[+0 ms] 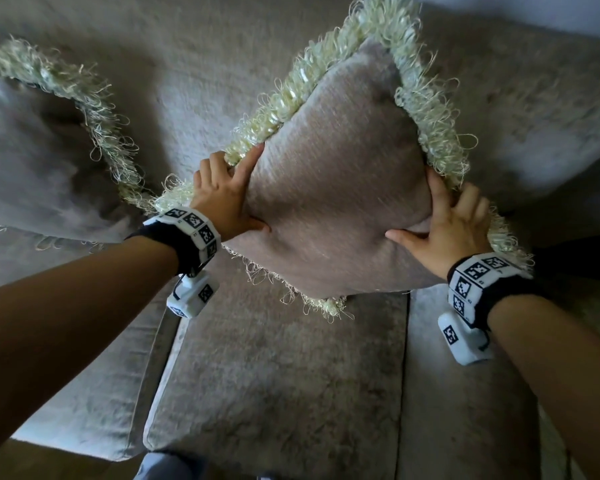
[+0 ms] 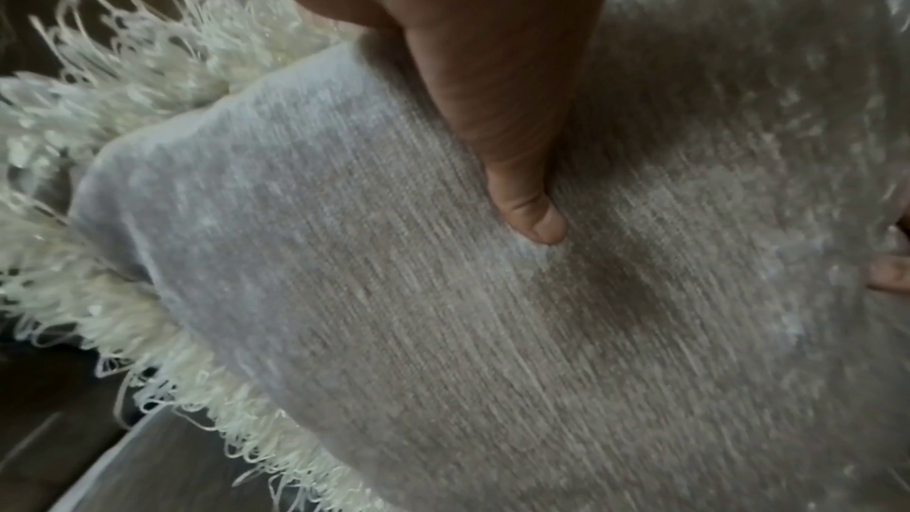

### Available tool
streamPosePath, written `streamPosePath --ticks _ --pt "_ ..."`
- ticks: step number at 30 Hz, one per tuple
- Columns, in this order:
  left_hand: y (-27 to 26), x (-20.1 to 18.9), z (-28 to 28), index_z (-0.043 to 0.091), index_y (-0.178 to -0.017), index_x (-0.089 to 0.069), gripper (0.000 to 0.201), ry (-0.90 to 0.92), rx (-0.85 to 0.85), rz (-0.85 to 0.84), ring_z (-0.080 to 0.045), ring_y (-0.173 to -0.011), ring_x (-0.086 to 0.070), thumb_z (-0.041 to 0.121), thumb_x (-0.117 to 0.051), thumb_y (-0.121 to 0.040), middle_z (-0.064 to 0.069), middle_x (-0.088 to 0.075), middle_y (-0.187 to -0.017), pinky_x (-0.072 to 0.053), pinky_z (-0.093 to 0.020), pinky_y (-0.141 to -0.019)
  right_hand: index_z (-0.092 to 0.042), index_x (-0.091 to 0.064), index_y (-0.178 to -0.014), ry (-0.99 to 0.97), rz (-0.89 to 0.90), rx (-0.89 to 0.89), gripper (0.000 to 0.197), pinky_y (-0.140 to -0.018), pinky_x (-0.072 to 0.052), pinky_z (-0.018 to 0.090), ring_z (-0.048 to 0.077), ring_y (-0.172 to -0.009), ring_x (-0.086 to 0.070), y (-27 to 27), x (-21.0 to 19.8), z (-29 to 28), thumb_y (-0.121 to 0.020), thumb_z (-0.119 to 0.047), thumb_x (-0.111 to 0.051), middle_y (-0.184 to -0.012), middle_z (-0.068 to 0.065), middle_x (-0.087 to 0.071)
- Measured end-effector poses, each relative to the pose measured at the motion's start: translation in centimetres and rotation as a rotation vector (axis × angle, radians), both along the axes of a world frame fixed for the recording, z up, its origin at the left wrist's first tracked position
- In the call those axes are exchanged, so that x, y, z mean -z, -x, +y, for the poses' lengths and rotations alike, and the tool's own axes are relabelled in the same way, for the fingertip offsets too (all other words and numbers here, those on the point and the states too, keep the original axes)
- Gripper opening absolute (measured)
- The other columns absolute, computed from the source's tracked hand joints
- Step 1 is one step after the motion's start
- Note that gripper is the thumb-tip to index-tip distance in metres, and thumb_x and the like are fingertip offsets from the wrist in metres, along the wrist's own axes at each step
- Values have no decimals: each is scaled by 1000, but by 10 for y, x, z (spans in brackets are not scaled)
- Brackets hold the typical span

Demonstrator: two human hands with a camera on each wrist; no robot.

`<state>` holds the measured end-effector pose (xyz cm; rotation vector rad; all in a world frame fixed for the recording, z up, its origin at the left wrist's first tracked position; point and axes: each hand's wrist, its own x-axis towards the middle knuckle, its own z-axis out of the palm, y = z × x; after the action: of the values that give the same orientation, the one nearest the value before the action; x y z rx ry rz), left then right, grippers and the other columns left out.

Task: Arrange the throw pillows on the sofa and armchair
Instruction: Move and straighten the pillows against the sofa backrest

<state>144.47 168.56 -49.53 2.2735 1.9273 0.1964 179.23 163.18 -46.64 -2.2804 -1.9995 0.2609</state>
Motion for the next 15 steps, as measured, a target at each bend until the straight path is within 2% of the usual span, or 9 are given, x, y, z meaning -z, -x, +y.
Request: streamPosePath --ticks 4,8,12,15 --pt "2 -4 0 38 -152 4 144 80 19 77 -40 -120 -34 63 -87 -43 -26 -31 -133 -32 -55 -102 -48 -6 -145 24 10 50 111 -99 -38 63 45 -131 -25 7 -4 -7 -61 -69 -75 -146 17 -18" --pt "10 -21 -6 45 -149 11 139 134 76 98 -39 -129 -28 68 -83 -50 -21 -24 -144 -30 -57 -108 -44 -17 -146 62 -51 91 111 -105 -34 58 41 -131 -22 20 -34 -16 -58 -64 -81 -149 12 -15" --pt "26 -52 -9 43 -151 -7 110 113 159 102 -37 -135 -26 58 -77 -67 -17 -21 -150 -29 -54 -110 -37 -26 -146 84 -99 103 103 -107 -34 55 39 -132 -21 40 -72 -28 -62 -57 -82 -150 10 -16" --pt "39 -72 -10 37 -148 -24 88 120 186 70 -35 -132 -33 45 -73 -75 -13 -24 -148 -36 -51 -106 -29 -36 -142 122 -89 125 86 -104 -36 53 38 -131 -29 62 -95 -39 -70 -46 -81 -145 13 -29"
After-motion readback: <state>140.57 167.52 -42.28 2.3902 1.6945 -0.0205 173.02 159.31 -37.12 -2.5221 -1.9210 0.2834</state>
